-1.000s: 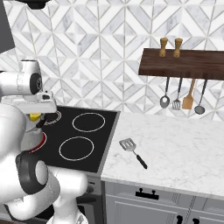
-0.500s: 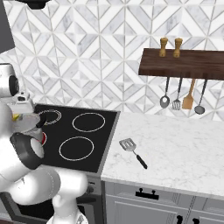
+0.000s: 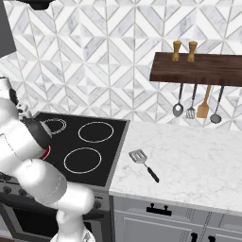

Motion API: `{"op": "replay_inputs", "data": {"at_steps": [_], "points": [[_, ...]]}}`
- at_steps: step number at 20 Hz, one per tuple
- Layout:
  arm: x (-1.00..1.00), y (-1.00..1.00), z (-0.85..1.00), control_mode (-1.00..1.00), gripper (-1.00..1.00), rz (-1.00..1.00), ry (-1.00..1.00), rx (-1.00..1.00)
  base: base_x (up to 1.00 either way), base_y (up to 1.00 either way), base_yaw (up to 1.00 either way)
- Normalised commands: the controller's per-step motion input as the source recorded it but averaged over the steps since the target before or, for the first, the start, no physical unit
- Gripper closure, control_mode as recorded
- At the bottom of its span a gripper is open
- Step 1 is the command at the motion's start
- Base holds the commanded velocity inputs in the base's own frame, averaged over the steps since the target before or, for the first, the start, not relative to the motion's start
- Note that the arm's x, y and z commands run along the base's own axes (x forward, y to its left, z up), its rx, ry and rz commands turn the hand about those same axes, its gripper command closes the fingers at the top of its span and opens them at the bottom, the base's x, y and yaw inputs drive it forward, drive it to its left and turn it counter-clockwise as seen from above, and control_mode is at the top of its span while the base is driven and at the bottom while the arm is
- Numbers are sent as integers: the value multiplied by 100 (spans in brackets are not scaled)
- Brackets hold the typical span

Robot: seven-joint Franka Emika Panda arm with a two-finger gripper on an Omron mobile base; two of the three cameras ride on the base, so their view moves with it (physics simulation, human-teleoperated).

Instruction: Put the lemon wedge and bell pepper in the pot. Retrieve the spatula and lightly stir the vegetables in the pot.

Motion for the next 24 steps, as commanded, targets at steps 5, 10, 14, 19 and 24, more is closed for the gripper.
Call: {"op": "replay_inputs", "data": {"at_steps": [5, 10, 14, 19, 24], "points": [[69, 31, -47, -100, 100, 0, 0, -2, 0, 0, 0], [24, 28, -49, -100, 100, 0, -5, -7, 0, 0, 0], [16, 4, -42, -100, 100, 0, -4, -6, 0, 0, 0], [13, 0, -25, -100, 100, -1, 0, -1, 0, 0, 0], [-10, -20, -2, -100, 100, 0, 0, 0, 0, 0, 0]]}}
